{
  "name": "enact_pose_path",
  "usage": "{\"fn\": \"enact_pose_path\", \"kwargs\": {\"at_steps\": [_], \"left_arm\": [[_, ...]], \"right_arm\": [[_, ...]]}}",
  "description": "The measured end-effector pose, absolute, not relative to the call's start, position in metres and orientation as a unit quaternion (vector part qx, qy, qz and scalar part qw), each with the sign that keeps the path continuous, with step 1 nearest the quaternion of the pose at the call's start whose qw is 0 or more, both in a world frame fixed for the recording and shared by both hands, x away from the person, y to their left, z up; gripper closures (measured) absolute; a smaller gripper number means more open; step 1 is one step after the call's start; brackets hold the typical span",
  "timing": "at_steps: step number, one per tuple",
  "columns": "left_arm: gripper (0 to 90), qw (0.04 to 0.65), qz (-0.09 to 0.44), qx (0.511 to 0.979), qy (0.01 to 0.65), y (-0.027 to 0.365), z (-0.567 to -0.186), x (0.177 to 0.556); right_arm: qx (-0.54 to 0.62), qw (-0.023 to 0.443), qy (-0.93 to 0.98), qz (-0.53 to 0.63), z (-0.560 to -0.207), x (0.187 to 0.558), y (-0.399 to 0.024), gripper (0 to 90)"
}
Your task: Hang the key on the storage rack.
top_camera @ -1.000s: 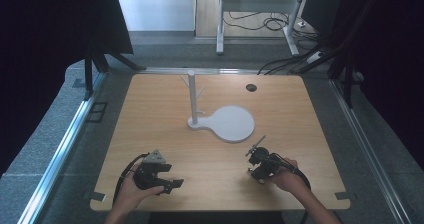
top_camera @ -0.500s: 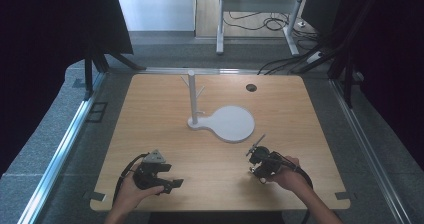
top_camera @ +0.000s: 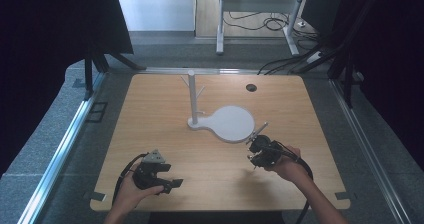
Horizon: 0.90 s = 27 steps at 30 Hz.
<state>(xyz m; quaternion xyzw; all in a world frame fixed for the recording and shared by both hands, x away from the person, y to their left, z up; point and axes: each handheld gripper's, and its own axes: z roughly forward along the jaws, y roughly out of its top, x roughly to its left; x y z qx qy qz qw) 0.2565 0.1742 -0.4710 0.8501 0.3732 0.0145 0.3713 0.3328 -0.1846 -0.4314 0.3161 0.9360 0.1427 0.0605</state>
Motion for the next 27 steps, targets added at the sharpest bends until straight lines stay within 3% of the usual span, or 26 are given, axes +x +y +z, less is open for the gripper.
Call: {"fn": "enact_pose_path", "kwargs": {"at_steps": [27], "left_arm": [[24.7, 0.367, 0.012, 0.852, 0.373, 0.173, -0.472, 0.257]], "right_arm": [[0.308, 0.075, 0.933, 0.171, -0.411, 0.358, -0.161, 84.7]]}}
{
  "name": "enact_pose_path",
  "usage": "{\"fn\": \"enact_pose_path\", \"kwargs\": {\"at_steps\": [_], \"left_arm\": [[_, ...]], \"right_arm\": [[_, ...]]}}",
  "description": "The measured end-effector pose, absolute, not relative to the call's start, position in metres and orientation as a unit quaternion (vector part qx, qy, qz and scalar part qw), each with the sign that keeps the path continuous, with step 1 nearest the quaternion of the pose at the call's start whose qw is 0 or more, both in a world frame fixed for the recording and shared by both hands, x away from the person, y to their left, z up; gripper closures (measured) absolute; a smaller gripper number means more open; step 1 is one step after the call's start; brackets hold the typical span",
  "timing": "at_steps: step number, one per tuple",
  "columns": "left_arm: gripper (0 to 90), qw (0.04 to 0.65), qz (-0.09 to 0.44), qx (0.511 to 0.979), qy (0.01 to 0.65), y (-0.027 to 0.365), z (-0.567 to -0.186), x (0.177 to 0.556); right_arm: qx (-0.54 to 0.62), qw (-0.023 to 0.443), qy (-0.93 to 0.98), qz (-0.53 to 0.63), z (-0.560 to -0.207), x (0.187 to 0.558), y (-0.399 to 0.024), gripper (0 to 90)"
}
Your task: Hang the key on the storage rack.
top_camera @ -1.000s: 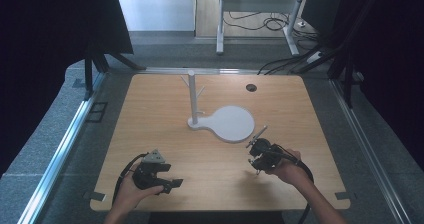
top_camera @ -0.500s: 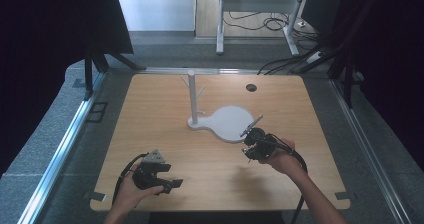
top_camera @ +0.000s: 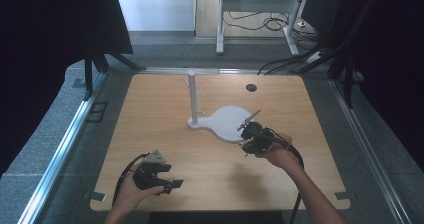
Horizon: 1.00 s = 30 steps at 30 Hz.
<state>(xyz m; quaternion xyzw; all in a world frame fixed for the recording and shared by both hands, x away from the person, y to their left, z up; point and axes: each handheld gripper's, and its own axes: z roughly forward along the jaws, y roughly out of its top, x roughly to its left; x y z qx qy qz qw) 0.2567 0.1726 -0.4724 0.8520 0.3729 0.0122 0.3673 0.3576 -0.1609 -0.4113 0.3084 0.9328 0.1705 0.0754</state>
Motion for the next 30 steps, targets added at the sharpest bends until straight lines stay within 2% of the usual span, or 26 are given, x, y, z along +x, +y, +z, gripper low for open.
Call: {"fn": "enact_pose_path", "kwargs": {"at_steps": [30], "left_arm": [[24.7, 0.368, 0.012, 0.851, 0.373, 0.174, -0.472, 0.257]], "right_arm": [[0.319, 0.083, 0.925, 0.189, -0.393, 0.393, -0.143, 84.6]]}}
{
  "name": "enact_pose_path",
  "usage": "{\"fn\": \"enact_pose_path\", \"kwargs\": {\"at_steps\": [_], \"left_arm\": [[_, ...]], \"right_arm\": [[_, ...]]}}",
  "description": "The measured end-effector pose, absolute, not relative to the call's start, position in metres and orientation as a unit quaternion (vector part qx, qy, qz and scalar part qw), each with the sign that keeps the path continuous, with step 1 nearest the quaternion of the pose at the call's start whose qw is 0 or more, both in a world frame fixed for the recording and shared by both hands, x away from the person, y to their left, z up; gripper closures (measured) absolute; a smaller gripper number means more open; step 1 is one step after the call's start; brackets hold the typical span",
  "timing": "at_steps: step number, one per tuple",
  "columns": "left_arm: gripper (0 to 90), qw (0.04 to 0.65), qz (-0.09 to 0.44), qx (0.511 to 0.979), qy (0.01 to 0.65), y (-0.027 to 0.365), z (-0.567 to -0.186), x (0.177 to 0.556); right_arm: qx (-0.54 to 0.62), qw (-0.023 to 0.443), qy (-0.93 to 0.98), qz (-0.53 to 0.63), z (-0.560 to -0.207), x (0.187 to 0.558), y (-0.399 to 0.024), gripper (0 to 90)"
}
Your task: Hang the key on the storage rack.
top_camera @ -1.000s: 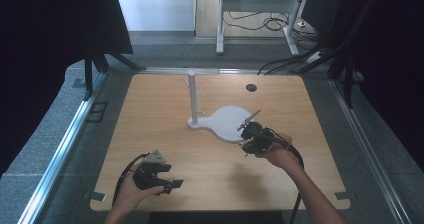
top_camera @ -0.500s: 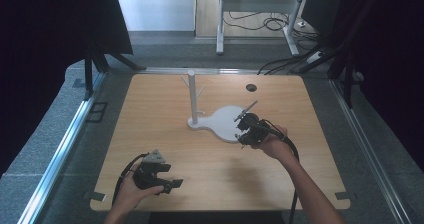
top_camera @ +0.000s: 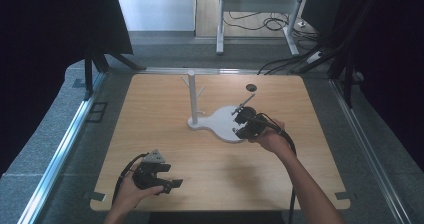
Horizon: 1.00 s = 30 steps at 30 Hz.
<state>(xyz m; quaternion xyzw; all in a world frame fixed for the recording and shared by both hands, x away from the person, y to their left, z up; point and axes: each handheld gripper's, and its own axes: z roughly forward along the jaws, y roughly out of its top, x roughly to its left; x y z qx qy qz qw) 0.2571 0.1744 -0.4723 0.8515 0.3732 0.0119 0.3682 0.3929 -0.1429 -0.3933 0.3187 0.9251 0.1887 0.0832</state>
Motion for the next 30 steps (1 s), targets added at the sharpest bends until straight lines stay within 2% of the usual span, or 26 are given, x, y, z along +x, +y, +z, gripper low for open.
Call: {"fn": "enact_pose_path", "kwargs": {"at_steps": [30], "left_arm": [[24.4, 0.366, 0.01, 0.853, 0.373, 0.175, -0.473, 0.258]], "right_arm": [[0.333, 0.084, 0.918, 0.199, -0.383, 0.419, -0.131, 84.6]]}}
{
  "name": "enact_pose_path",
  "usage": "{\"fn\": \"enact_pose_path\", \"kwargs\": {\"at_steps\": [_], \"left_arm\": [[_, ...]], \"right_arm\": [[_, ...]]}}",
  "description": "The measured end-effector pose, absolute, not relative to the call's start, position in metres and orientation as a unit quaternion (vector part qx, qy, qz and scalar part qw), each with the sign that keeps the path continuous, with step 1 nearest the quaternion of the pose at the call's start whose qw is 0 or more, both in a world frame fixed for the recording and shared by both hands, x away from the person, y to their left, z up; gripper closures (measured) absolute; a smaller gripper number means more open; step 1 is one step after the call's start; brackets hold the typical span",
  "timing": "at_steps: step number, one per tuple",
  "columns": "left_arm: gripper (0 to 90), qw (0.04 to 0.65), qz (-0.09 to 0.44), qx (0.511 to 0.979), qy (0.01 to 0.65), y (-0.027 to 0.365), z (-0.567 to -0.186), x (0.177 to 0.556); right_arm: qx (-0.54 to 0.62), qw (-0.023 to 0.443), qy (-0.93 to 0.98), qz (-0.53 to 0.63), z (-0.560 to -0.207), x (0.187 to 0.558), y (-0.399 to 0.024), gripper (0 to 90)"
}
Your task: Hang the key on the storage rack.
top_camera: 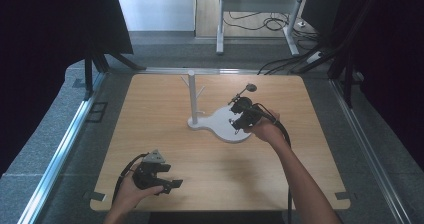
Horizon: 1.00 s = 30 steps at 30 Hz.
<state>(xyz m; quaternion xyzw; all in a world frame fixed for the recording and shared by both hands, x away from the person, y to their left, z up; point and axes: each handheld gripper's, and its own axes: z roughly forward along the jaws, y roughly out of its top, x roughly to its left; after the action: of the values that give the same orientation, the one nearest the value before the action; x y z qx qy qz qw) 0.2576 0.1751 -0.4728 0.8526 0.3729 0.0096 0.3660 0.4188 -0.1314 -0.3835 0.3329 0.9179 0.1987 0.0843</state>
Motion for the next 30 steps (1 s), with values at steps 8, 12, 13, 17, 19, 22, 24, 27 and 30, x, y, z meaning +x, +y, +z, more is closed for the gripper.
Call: {"fn": "enact_pose_path", "kwargs": {"at_steps": [8, 12, 13, 17, 19, 22, 24, 27, 30], "left_arm": [[24.4, 0.365, 0.008, 0.853, 0.372, 0.175, -0.473, 0.257], [24.3, 0.364, 0.008, 0.854, 0.372, 0.174, -0.473, 0.257], [24.3, 0.365, 0.007, 0.854, 0.372, 0.174, -0.473, 0.258], [24.3, 0.365, 0.007, 0.853, 0.372, 0.175, -0.473, 0.258], [24.3, 0.365, 0.007, 0.854, 0.372, 0.175, -0.473, 0.257], [24.2, 0.366, 0.007, 0.854, 0.371, 0.175, -0.473, 0.257], [24.2, 0.366, 0.007, 0.853, 0.372, 0.175, -0.473, 0.257], [24.2, 0.365, 0.006, 0.854, 0.371, 0.174, -0.473, 0.257], [24.2, 0.366, 0.006, 0.853, 0.371, 0.174, -0.473, 0.257]], "right_arm": [[0.338, 0.082, 0.916, 0.2, -0.382, 0.426, -0.128, 84.7], [0.337, 0.081, 0.917, 0.2, -0.381, 0.43, -0.125, 84.6], [0.338, 0.08, 0.916, 0.2, -0.381, 0.43, -0.124, 84.6], [0.338, 0.081, 0.917, 0.196, -0.383, 0.434, -0.12, 84.6], [0.338, 0.079, 0.917, 0.196, -0.383, 0.435, -0.118, 84.6], [0.338, 0.078, 0.917, 0.198, -0.382, 0.438, -0.116, 84.6], [0.338, 0.08, 0.916, 0.202, -0.381, 0.439, -0.115, 84.6], [0.338, 0.08, 0.915, 0.204, -0.379, 0.442, -0.113, 84.6], [0.338, 0.081, 0.916, 0.203, -0.379, 0.444, -0.11, 84.6]]}}
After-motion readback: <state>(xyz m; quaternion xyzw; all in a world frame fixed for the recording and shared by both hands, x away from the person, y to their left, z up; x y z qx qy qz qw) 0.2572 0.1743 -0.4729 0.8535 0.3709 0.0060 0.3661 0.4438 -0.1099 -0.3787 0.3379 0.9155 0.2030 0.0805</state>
